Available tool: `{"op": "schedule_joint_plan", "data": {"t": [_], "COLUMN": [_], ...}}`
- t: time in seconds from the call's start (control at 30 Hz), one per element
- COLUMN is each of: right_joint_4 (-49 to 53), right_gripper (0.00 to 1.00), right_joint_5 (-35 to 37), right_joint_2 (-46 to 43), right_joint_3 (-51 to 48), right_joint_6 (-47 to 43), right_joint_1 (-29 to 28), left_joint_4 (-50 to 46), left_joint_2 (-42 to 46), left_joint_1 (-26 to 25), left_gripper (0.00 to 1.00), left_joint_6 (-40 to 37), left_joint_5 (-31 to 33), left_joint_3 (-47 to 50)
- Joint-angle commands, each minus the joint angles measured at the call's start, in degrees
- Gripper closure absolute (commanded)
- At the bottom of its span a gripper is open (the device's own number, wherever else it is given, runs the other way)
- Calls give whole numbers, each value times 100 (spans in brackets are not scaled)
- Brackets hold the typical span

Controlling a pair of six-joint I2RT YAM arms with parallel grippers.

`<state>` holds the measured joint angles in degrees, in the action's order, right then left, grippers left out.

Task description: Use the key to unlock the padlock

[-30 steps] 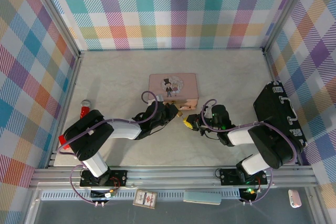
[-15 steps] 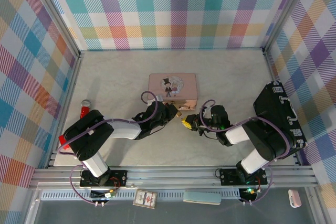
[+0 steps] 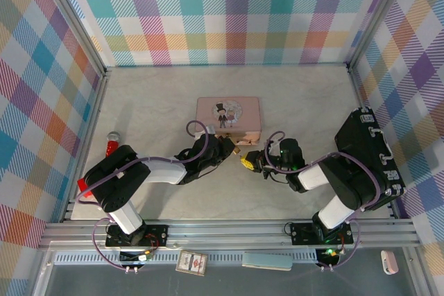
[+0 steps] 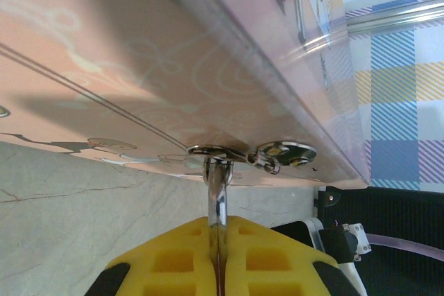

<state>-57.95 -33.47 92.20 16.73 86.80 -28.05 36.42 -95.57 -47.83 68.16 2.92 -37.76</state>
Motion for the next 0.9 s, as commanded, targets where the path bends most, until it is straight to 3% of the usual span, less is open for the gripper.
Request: {"op": "schedule_joint_plan", "data": {"t": [0.0,0.6,0.87], "right_joint_4": [-1181,-1486,-1127], "right_gripper": [100,100,99], "right_joint_5": [495,486,577], "right_joint_2": [135,235,-21], "right_joint_3": [472,340,255], "right_joint_6": [214,357,60], "right_joint_1": [133,309,318], "left_joint_4": [701,747,782], "left_joint_2": [198,239,241], "left_joint_1": [-534,-534,-534], "left_gripper": [100,100,100], "left_joint_6": [81,57,83], "left_joint_5": [-1382,-1322,-1216], "left_joint_3": [-39,32,38]}}
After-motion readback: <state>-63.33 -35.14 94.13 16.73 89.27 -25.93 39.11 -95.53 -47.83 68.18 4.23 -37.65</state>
